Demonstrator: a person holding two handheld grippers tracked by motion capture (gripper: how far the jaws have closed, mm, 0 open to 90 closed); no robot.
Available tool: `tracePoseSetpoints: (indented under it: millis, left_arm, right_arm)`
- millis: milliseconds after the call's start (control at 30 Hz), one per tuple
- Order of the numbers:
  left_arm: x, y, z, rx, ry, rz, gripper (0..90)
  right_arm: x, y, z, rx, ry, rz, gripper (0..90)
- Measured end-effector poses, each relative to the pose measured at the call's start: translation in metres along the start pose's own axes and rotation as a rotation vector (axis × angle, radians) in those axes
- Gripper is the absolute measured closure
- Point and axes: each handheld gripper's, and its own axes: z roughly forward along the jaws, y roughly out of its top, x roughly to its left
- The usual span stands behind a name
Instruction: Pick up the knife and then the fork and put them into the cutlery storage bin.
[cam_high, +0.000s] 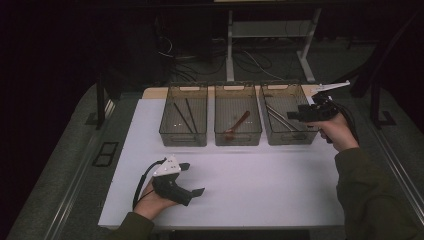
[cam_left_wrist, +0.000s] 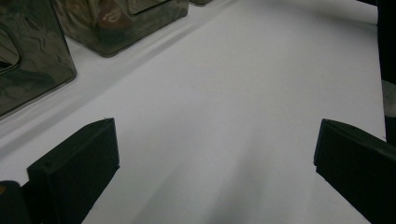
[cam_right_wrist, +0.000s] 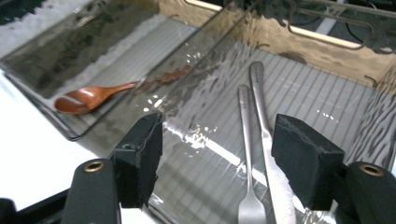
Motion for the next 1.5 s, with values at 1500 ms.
tracePoseSetpoints:
  millis: [1500]
  left_arm:
    - [0.001,-0.001,-0.006,-0.011,-0.001,0.0,0.0]
  right_arm:
    - [0.084,-0.101,-0.043,-0.218,0.08,-0.121,17.3]
